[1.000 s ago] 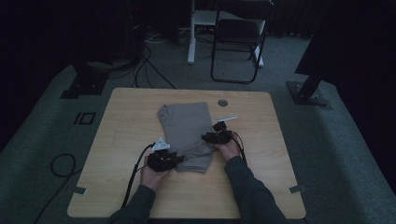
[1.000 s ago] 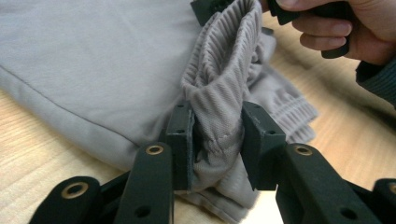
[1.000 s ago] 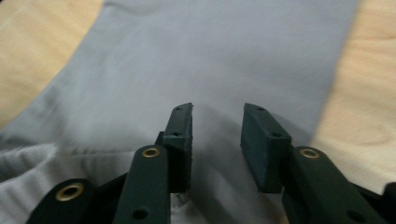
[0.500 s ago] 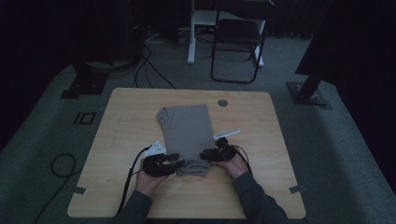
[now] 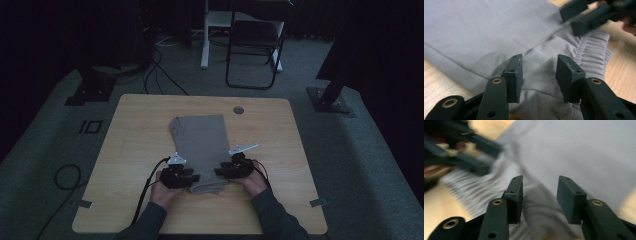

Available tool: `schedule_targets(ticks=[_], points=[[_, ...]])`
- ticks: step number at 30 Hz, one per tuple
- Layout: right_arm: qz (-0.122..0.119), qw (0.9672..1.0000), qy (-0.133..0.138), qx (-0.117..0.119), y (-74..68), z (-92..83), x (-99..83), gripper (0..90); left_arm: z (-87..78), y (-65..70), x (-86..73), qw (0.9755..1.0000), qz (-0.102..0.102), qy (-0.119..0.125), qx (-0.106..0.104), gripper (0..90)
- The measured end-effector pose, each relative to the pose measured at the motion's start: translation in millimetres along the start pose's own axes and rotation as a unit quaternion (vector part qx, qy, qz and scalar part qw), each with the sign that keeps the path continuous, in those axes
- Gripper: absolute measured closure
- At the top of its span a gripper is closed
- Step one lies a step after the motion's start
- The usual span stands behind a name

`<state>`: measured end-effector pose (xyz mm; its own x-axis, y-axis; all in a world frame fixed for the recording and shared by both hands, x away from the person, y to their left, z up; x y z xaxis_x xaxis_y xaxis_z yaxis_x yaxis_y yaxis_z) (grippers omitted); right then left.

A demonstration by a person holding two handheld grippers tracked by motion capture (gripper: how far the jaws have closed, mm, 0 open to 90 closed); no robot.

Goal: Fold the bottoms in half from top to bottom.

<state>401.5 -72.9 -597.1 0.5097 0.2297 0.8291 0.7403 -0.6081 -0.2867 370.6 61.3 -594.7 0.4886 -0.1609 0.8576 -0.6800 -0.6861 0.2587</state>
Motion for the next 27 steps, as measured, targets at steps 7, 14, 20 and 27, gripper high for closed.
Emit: schedule_targets(ticks=[7, 14, 20, 27], points=[[-0.023, 0.9962, 0.029, -0.079, 32.5, 16.2, 15.1, 47.5, 2.8, -40.3, 34.9, 0.9965, 0.015, 0.042, 0.071, 55.6], [-0.05, 0.989, 0.037, -0.135, 63.5, 46.3, 33.3, 47.0, 36.7, -87.0, 24.5, 0.9917, 0.008, 0.003, 0.129, 58.1], [-0.077, 0.9849, 0.031, -0.152, 74.7, 61.5, 35.6, 47.6, 38.5, -91.4, 21.7, 0.9907, 0.0, 0.009, 0.136, 70.4], [-0.082, 0.9865, 0.031, -0.138, 63.5, 50.7, 24.6, 48.1, 24.3, -74.1, 7.2, 0.9937, -0.015, 0.025, 0.109, 76.7]])
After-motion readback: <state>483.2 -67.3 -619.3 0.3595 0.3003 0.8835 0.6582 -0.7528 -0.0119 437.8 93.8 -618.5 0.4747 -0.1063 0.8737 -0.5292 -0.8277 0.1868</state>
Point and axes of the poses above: each handheld gripper's, and its own axes: z roughly forward along the jaws, x roughly out of its top, y roughly to its right, the point moved 10 cm from there along z, roughly forward along the jaws, and after that the axes turned 14 degrees about y, right-handed, at the moved point
